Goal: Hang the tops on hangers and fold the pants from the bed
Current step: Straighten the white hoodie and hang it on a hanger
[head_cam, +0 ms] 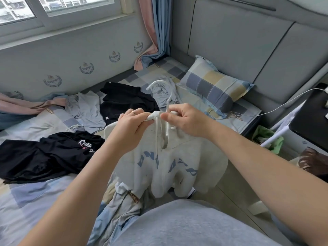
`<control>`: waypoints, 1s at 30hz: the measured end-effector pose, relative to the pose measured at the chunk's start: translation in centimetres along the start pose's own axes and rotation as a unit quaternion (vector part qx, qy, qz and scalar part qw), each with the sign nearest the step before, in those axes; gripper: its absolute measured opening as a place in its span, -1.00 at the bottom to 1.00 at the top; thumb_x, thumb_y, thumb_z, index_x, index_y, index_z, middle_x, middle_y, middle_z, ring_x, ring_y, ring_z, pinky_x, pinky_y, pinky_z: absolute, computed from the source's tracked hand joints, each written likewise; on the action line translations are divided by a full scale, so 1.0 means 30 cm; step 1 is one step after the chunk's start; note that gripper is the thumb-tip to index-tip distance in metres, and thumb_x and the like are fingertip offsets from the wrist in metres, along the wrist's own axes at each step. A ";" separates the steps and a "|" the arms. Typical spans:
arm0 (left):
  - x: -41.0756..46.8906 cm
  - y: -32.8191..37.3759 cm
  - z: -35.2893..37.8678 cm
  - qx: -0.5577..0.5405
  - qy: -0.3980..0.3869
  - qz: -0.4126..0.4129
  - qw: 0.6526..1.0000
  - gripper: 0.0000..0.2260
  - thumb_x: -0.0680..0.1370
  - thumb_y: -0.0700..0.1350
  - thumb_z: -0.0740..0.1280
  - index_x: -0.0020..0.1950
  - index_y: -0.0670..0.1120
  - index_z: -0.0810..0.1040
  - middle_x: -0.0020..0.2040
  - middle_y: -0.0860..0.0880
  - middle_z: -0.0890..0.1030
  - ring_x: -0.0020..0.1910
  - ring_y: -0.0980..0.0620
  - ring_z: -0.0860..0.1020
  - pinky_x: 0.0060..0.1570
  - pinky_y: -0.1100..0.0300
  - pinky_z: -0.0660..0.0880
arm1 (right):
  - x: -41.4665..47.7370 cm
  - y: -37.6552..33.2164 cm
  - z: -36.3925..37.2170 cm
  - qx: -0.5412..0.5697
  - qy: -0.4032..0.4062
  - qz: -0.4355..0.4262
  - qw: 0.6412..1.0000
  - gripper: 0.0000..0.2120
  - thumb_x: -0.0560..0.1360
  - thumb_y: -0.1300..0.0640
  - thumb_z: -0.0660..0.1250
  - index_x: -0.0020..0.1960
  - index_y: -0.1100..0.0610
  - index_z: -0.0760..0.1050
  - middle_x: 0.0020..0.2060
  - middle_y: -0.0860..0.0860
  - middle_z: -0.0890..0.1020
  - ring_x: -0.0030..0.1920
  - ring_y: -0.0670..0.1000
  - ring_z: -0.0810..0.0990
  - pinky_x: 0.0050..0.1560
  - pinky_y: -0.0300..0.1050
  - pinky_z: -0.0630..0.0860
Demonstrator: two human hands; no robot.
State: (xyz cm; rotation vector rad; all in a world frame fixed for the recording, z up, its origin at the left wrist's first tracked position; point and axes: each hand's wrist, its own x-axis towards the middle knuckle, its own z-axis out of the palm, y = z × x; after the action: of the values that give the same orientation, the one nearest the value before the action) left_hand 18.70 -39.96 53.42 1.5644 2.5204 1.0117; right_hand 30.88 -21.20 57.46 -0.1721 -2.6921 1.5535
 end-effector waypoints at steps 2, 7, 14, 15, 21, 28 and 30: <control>-0.004 -0.022 -0.017 -0.011 0.014 -0.001 1.000 -0.79 0.67 -0.08 0.20 -0.07 -0.11 0.56 -0.21 0.14 0.42 -0.10 -0.05 0.40 0.08 -0.14 0.38 | 0.003 -0.005 -0.029 -0.034 0.043 0.012 0.998 -0.53 0.63 -0.01 0.30 -0.43 -0.01 0.31 -0.49 -0.04 0.30 -0.45 -0.04 0.29 -0.32 -0.10 0.32; 0.007 -0.058 -0.089 -0.115 0.161 -0.077 0.977 -0.71 0.69 -0.14 0.20 -0.24 0.01 0.38 -0.34 0.18 0.39 -0.30 0.17 0.31 -0.25 0.27 0.30 | -0.020 -0.012 -0.107 -0.169 0.023 0.042 0.984 -0.51 0.65 0.03 0.22 -0.39 0.17 0.21 -0.51 -0.05 0.27 -0.46 -0.09 0.25 -0.27 -0.10 0.28; 0.046 -0.009 -0.132 -0.074 0.126 -0.046 0.988 -0.69 0.61 0.09 0.20 0.21 -0.01 0.60 0.13 0.29 0.56 0.24 0.12 0.44 0.30 0.02 0.36 | -0.036 -0.067 -0.170 -0.169 0.008 0.043 0.985 -0.56 0.63 0.01 0.28 -0.27 0.33 0.54 -0.57 -0.06 0.34 -0.55 -0.12 0.28 -0.47 -0.38 0.27; 0.049 -0.009 -0.131 -0.033 0.091 -0.044 0.994 -0.64 0.60 0.16 0.21 0.32 0.05 0.56 0.26 0.23 0.53 0.37 0.06 0.37 0.41 -0.06 0.28 | -0.039 -0.077 -0.171 -0.162 0.017 0.025 0.986 -0.56 0.63 0.03 0.28 -0.31 0.31 0.53 -0.58 -0.06 0.35 -0.56 -0.11 0.29 -0.48 -0.38 0.27; 0.086 0.040 -0.023 0.015 -0.005 0.003 1.000 -0.88 0.61 0.11 0.31 0.04 0.12 0.58 -0.23 0.29 0.52 -0.13 0.14 0.52 -0.11 0.03 0.50 | -0.096 -0.066 -0.140 -0.137 0.062 0.040 0.988 -0.54 0.63 -0.04 0.31 -0.41 0.09 0.44 -0.53 -0.05 0.45 -0.46 -0.07 0.41 -0.32 -0.20 0.37; 0.111 0.175 0.155 -0.035 0.058 0.079 0.995 -0.89 0.58 -0.02 0.39 -0.08 -0.03 0.63 -0.40 0.12 0.39 -0.31 0.10 0.37 -0.30 0.43 0.27 | -0.393 0.106 -0.199 -0.074 0.229 0.134 0.961 -0.61 0.46 -0.25 0.38 0.18 -0.05 0.51 0.07 -0.22 0.60 0.13 -0.25 0.55 0.11 -0.29 0.44; 0.131 0.234 0.198 -0.060 0.055 0.113 0.990 -0.92 0.56 -0.07 0.40 -0.12 -0.04 0.61 -0.42 0.14 0.37 -0.30 0.10 0.37 -0.29 0.50 0.25 | -0.540 0.156 -0.210 -0.036 0.248 0.194 0.948 -0.50 0.38 -0.33 0.35 0.24 -0.13 0.46 0.16 -0.19 0.56 0.21 -0.24 0.52 0.20 -0.23 0.47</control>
State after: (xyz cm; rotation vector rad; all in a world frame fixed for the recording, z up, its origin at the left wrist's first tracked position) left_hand 24.30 -31.67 53.62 1.8364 2.3355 1.2826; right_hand 47.86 -15.22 57.07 -1.0016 -2.3959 1.2527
